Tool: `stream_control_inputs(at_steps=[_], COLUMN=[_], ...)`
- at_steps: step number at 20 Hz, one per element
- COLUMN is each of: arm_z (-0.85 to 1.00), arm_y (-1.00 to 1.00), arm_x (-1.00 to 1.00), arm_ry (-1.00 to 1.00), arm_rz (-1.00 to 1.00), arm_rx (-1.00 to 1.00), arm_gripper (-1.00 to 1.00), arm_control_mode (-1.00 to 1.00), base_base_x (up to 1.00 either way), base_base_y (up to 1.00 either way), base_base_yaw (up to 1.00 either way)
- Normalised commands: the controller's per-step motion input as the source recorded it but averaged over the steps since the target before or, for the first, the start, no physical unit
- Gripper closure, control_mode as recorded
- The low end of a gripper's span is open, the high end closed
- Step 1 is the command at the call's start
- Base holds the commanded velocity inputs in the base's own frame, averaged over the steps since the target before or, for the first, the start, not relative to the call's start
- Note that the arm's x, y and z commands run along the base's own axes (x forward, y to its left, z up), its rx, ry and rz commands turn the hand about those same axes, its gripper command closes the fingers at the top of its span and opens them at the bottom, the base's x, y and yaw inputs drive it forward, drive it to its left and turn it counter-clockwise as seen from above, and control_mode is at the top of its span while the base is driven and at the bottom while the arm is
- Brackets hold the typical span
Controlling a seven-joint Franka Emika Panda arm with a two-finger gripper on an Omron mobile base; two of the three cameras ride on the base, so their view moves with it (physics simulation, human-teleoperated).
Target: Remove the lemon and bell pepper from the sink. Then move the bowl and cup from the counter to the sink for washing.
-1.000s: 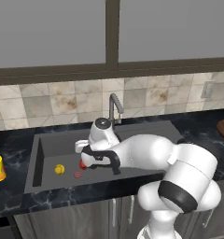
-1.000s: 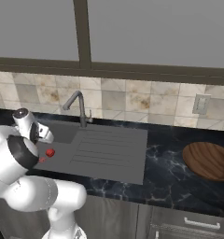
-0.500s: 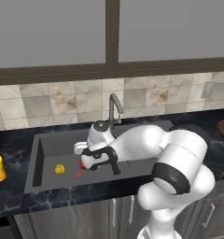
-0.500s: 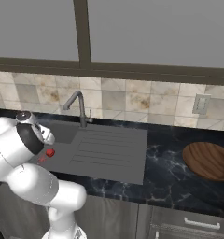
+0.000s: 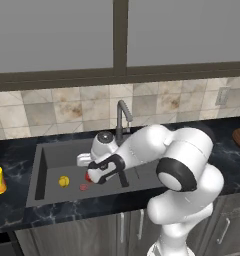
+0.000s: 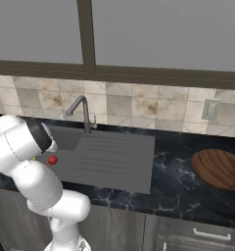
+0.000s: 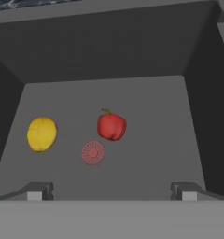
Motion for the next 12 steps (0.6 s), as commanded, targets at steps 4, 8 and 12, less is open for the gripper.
stream_control_inputs(at_steps=[4,8,12], arm_z=[-0.13,-0.10,-0.09], arm_y=[0.08,0.03,0.01], arm_x=[0.14,0.17,0.17], arm_ry=[0.00,0.00,0.00], arm_rz=[0.00,0.00,0.00], arm_rx=[0.00,0.00,0.00], arm_gripper=[-1.00,-1.00,-1.00], arm_control_mode=[-1.00,-1.00,-1.00], base_base_x=[0.00,0.00,0.00], base_base_y=[0.00,0.00,0.00], base_base_yaw=[0.00,0.00,0.00])
